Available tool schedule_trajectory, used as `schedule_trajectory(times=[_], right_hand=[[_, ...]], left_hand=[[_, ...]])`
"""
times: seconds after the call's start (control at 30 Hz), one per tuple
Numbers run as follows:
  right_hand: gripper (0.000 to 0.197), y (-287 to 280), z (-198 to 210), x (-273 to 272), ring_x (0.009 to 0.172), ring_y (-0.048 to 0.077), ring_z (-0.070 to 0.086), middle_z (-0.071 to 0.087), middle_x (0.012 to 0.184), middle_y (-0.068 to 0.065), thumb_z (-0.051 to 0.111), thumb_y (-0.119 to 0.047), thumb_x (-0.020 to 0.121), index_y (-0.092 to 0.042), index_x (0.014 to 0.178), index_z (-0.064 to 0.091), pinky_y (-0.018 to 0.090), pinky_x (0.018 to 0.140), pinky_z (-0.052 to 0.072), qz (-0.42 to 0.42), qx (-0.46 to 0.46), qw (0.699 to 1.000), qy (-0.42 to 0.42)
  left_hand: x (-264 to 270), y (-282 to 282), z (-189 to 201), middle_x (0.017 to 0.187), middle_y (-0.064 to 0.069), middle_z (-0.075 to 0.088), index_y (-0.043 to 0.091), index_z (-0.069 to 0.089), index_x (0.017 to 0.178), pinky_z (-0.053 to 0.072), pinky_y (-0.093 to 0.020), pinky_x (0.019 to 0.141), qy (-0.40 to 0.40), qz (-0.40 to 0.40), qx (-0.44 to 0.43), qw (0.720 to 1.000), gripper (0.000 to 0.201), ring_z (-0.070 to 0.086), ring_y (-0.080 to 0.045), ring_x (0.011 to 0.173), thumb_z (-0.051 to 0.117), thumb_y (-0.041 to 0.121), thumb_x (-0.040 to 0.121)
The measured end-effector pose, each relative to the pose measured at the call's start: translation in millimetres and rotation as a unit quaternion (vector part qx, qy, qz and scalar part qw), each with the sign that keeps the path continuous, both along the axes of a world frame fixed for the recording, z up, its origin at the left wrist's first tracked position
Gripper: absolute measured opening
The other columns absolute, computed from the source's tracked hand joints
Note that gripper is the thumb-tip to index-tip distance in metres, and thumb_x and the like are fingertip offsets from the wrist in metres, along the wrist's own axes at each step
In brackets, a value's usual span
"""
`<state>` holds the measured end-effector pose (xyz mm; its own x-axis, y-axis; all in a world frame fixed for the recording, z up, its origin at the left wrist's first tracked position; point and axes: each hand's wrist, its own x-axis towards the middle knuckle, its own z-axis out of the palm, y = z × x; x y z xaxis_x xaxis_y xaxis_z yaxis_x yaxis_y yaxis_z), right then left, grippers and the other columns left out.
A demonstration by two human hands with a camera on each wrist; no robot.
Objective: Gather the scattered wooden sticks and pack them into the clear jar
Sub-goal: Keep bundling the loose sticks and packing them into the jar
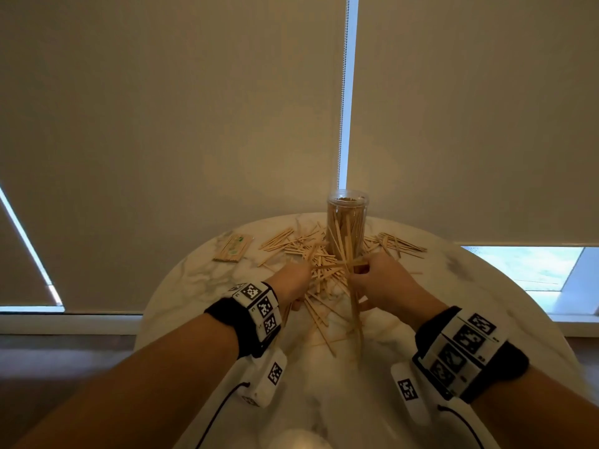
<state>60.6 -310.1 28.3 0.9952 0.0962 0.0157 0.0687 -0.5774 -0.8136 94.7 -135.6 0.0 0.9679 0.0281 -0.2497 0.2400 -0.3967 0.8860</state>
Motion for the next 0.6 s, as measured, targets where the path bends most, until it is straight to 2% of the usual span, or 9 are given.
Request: schedule_trajectory(times=[0.07,0.13,0.17,0.23,0.27,0.33,0.4,0.5,0.6], right_hand=[[0.007,11,-3,2,0.07,0.021,0.072,0.07,0.084,0.009,0.06,-0.014,0.092,-0.01,0.091,0.066,0.036,0.058,0.063,0.012,-0.006,0.999,-0.032],[0.007,21,-8,7,0.068,0.02,0.072,0.07,0.083,0.007,0.06,-0.017,0.093,-0.012,0.092,0.064,0.037,0.057,0.062,0.024,-0.022,0.998,-0.062],[0.007,26,-10,11,0.068,0.019,0.072,0.07,0.083,0.005,0.06,-0.019,0.092,-0.014,0.093,0.064,0.038,0.059,0.062,0.029,-0.032,0.996,-0.072],[0.007,33,-13,18,0.071,0.018,0.071,0.07,0.084,0.002,0.059,-0.021,0.092,-0.018,0.096,0.063,0.04,0.063,0.062,0.039,-0.041,0.994,-0.091],[0.008,36,-14,21,0.073,0.017,0.071,0.07,0.086,0.001,0.059,-0.02,0.092,-0.018,0.098,0.063,0.04,0.065,0.062,0.046,-0.045,0.993,-0.096],[0.01,40,-15,28,0.073,0.015,0.072,0.07,0.089,0.0,0.059,-0.016,0.094,-0.017,0.103,0.064,0.037,0.064,0.063,0.062,-0.044,0.993,-0.092],[0.011,44,-14,34,0.069,0.013,0.073,0.072,0.088,0.0,0.059,-0.014,0.096,-0.016,0.103,0.067,0.035,0.063,0.063,0.073,-0.033,0.993,-0.089],[0.011,49,-12,43,0.066,0.012,0.073,0.075,0.082,0.0,0.062,-0.017,0.096,-0.017,0.099,0.072,0.035,0.068,0.063,0.087,-0.023,0.992,-0.093],[0.009,53,-7,51,0.062,0.009,0.072,0.074,0.073,0.0,0.067,-0.022,0.093,-0.016,0.089,0.073,0.03,0.068,0.062,0.079,-0.04,0.99,-0.111]], left_hand=[[-4,-9,4,0.06,-0.001,0.041,0.012,0.059,0.122,0.036,-0.026,0.051,0.0,-0.031,-0.006,0.999,0.093,0.04,-0.018,0.053,0.027,0.088,0.08],[-5,-17,2,0.062,-0.002,0.047,0.016,0.068,0.1,0.04,-0.029,0.056,-0.013,-0.038,-0.035,0.999,0.108,0.045,-0.019,0.056,0.028,0.105,0.054],[-5,-20,3,0.065,-0.004,0.052,0.018,0.07,0.091,0.043,-0.032,0.059,-0.025,-0.031,-0.062,0.997,0.104,0.049,-0.021,0.06,0.033,0.106,0.051],[-2,-20,3,0.07,-0.005,0.063,0.019,0.074,0.085,0.049,-0.038,0.063,-0.043,-0.005,-0.116,0.992,0.087,0.058,-0.022,0.063,0.046,0.098,0.06],[2,-17,2,0.071,-0.004,0.066,0.018,0.075,0.086,0.048,-0.037,0.063,-0.047,0.005,-0.139,0.989,0.077,0.059,-0.021,0.062,0.05,0.089,0.07],[8,-13,0,0.077,-0.006,0.067,0.013,0.074,0.094,0.046,-0.032,0.06,-0.049,0.025,-0.171,0.984,0.059,0.058,-0.018,0.06,0.05,0.067,0.091],[15,-8,-1,0.084,-0.011,0.067,0.008,0.072,0.101,0.046,-0.032,0.06,-0.064,0.039,-0.169,0.983,0.052,0.058,-0.021,0.064,0.045,0.053,0.1],[24,0,-6,0.096,-0.022,0.07,0.009,0.069,0.105,0.055,-0.044,0.072,-0.086,0.048,-0.159,0.982,0.048,0.062,-0.031,0.076,0.043,0.049,0.101],[34,6,-12,0.092,-0.017,0.072,0.011,0.068,0.098,0.057,-0.055,0.084,-0.099,0.077,-0.148,0.981,0.047,0.069,-0.035,0.082,0.053,0.055,0.089]])
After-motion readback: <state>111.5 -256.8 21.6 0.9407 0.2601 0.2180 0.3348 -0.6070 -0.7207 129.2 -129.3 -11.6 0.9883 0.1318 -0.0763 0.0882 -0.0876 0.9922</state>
